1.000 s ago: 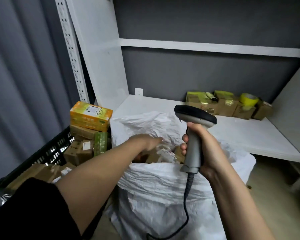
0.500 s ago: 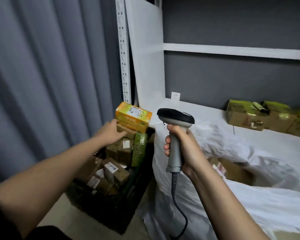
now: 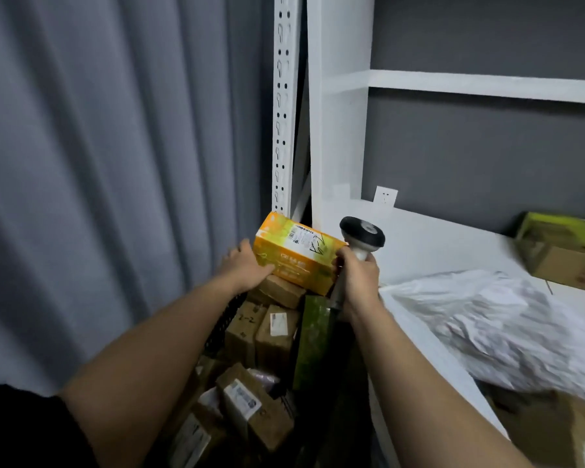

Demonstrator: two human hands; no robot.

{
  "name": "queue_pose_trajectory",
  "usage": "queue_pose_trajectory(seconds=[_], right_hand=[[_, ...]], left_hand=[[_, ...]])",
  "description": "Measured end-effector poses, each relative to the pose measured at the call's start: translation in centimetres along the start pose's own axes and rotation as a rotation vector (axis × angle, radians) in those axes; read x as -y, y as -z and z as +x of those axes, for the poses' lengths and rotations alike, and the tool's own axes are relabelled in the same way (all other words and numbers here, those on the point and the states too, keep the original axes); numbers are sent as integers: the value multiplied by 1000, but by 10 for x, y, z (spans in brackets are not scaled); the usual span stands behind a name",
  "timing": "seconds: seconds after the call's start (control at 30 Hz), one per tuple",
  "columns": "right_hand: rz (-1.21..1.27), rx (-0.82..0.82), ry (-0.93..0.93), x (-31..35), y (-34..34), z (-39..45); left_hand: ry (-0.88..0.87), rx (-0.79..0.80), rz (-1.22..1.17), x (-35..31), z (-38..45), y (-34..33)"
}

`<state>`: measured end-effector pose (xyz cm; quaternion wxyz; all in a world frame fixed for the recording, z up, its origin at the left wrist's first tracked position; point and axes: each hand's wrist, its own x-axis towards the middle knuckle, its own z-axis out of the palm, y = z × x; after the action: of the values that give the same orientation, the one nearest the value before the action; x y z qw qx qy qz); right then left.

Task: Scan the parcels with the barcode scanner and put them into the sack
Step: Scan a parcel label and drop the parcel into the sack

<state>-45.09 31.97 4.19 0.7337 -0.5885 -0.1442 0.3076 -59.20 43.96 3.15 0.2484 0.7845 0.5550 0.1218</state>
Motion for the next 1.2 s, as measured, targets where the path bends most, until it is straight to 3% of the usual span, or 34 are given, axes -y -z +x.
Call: queue_pose_trajectory(seconds=[0.23, 0.37, 0.47, 0.53, 0.83, 1.1, 1.2], right_hand=[[-110, -26, 33, -59, -5, 92], [-115, 43, 25, -75, -7, 116], [-151, 116, 62, -77, -9, 114], [-167, 140, 103, -71, -11, 105], [-134, 324, 163, -10, -19, -12], [-85, 292, 142, 28, 33, -136], [-88, 260, 165, 43, 55, -170]], left_hand=[[99, -116, -300, 8, 89, -49], [233, -119, -633, 17, 121, -65], [262, -51, -903, 20, 126, -71], [274, -92, -1028, 21, 120, -69], [179, -456, -1300, 28, 26, -13], [130, -546, -1364, 32, -115, 57], [137, -459, -1290, 38, -162, 63]])
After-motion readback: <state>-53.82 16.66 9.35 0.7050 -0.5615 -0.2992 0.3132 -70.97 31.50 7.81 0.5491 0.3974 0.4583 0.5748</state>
